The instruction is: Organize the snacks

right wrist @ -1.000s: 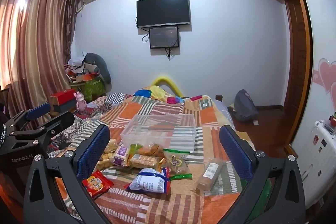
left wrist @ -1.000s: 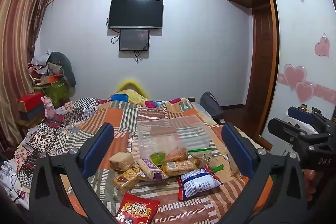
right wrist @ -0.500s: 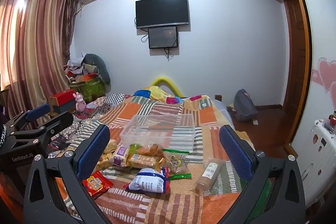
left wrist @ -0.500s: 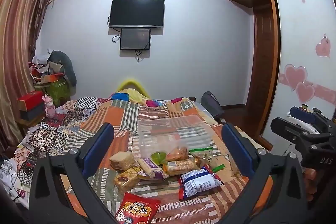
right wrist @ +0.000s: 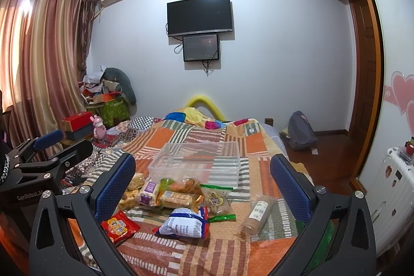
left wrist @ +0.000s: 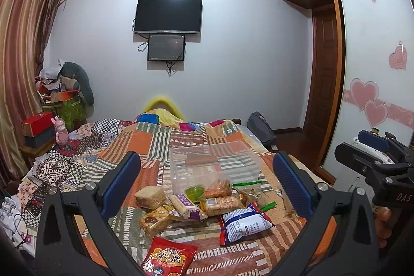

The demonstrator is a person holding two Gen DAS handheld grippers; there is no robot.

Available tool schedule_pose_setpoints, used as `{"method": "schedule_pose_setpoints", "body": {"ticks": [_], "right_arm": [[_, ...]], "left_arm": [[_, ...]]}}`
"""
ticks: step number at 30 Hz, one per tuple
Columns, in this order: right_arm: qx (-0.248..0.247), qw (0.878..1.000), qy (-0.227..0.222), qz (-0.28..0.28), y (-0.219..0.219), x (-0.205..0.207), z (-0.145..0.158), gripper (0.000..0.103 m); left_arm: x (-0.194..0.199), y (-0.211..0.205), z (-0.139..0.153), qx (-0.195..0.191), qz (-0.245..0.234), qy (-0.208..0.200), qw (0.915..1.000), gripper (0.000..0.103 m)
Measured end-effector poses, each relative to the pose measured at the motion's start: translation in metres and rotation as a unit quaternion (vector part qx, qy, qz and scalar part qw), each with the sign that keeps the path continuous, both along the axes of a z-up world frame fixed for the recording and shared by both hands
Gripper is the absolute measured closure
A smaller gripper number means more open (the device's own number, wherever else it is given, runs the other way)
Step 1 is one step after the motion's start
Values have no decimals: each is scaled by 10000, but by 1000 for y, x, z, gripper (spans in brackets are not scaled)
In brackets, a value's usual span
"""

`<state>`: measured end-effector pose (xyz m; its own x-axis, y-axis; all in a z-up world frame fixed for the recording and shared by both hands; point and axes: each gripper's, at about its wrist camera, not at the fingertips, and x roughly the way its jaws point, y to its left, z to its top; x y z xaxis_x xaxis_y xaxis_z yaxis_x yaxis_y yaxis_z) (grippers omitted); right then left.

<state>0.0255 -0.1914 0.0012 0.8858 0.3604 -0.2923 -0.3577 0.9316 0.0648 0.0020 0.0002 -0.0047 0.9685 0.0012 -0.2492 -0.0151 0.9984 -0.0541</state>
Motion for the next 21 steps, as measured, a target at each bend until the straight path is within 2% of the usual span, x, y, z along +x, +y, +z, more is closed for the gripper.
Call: {"method": "schedule_pose_setpoints", "body": {"ticks": [21], "right_arm": [[13, 10000, 8, -8, -1, 0, 1, 0]], "left_arm": [[-2, 0, 1, 40, 25, 4, 10000, 0]]}}
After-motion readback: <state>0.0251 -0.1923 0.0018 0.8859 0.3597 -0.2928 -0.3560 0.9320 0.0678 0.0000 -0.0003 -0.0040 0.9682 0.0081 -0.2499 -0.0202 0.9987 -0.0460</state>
